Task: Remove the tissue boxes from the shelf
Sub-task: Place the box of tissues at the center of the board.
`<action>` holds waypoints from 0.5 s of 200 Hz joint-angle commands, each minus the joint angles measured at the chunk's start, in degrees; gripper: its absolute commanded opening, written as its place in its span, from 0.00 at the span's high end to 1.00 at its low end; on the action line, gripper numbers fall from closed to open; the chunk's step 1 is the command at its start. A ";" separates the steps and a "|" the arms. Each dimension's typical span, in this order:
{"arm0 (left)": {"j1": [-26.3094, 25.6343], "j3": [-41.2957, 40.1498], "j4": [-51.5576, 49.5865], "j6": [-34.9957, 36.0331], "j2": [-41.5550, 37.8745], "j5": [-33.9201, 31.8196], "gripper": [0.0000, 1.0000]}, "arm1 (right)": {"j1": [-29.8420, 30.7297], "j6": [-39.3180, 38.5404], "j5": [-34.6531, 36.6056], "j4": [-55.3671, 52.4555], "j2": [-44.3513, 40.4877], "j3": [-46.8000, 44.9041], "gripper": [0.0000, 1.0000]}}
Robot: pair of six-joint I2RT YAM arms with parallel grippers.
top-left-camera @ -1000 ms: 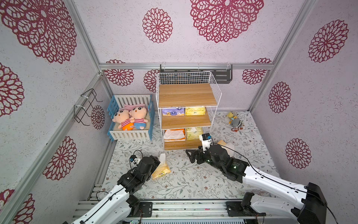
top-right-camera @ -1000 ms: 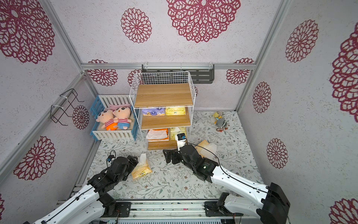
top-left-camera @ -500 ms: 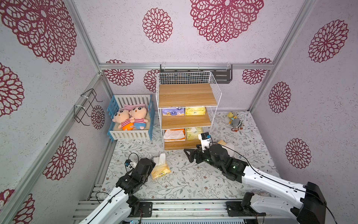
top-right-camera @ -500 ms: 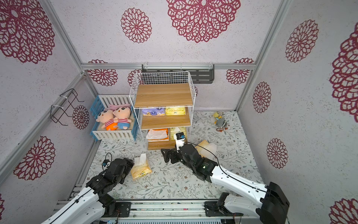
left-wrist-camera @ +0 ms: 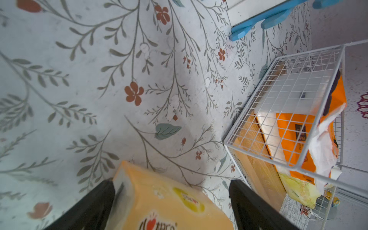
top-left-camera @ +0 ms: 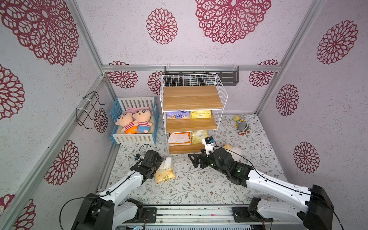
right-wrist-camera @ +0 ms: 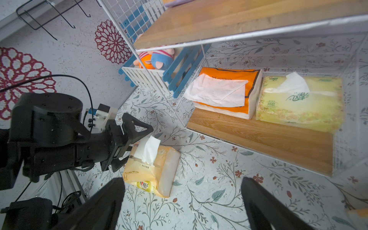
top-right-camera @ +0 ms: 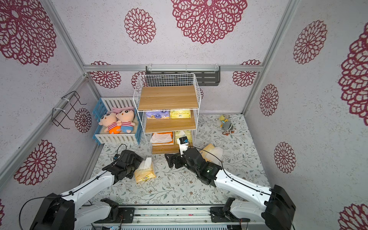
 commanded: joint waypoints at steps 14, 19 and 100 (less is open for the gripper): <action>2.43 5.93 3.62 5.25 5.37 3.19 0.03 | -0.52 -1.52 -0.50 1.97 -0.42 -0.23 0.02; 2.85 6.80 3.09 5.91 5.92 3.26 0.03 | -0.53 -1.49 -0.67 2.04 -0.48 -0.21 0.02; 6.45 13.04 -15.70 12.59 -6.74 -1.80 0.03 | -0.47 -1.92 -2.79 1.16 -2.93 0.70 0.05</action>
